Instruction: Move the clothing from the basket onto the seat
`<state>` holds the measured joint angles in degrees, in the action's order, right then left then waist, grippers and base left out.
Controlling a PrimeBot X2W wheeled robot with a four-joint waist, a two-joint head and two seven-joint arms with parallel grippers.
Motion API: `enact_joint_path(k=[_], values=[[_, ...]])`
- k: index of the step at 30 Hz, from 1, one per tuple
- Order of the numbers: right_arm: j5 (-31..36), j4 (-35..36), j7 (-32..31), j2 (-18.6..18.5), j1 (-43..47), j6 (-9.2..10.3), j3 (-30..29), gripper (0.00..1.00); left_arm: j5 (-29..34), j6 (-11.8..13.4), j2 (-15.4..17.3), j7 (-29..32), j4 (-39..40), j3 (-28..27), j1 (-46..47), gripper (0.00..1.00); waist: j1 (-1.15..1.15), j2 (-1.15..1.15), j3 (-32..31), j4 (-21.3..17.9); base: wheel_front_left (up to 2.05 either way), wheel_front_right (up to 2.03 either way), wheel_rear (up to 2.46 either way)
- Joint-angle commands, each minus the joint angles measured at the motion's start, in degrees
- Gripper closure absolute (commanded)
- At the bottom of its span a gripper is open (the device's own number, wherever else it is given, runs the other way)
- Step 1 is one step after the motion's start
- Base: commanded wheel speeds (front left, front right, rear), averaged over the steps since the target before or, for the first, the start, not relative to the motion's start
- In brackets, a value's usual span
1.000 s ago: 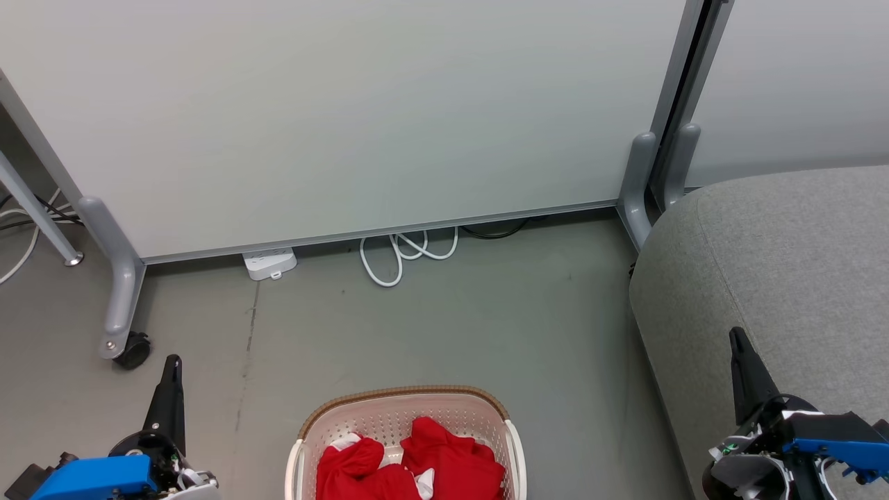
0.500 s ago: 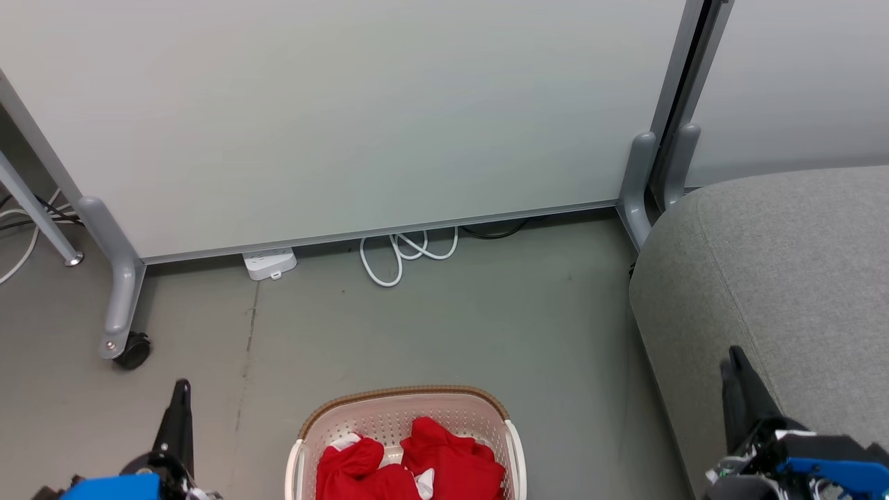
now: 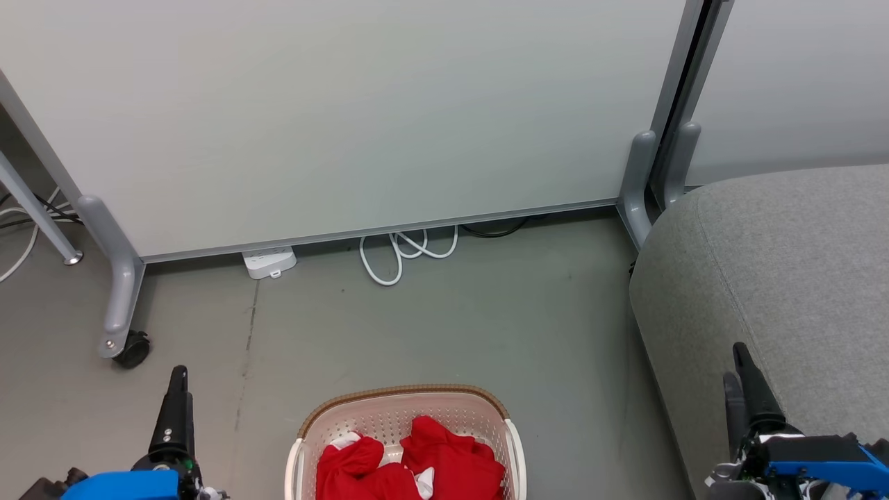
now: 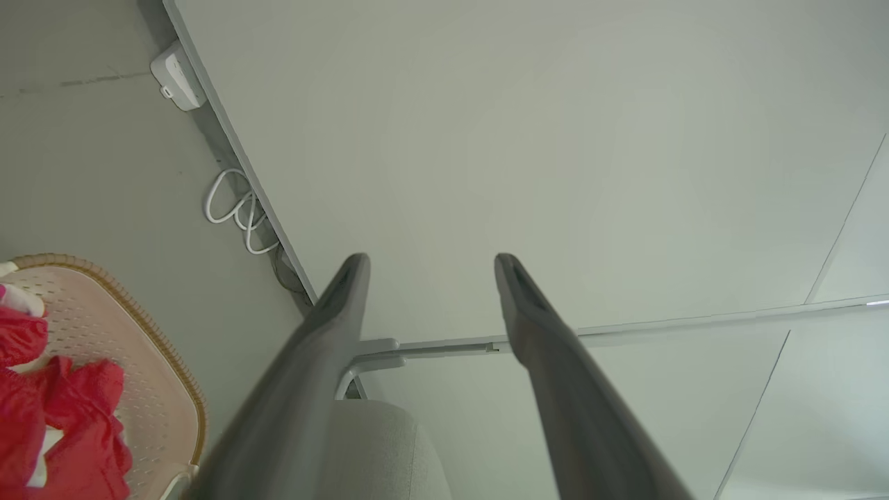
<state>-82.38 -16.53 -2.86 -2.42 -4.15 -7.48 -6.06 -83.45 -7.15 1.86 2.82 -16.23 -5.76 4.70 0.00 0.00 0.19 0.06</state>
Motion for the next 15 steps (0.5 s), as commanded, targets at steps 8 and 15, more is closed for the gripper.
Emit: enact_joint_path(k=[8, 15], values=[[12.6, 2.4, 2.4, -0.2, -2.1, -0.01, 2.5, 0.00, 13.1, 1.1, 0.6, -2.4, 3.1, 2.0, 2.6, 0.00, 0.00, 0.00, 0.1, 0.0, 0.00, 0.00, 0.00], [21.5, 2.4, 4.0, -0.3, -1.9, -0.01, 4.3, 0.00, 22.5, 2.3, 0.7, -4.1, 2.9, 4.3, 2.8, 0.00, 0.00, 0.00, 0.0, 0.0, 0.00, 0.00, 0.00]])
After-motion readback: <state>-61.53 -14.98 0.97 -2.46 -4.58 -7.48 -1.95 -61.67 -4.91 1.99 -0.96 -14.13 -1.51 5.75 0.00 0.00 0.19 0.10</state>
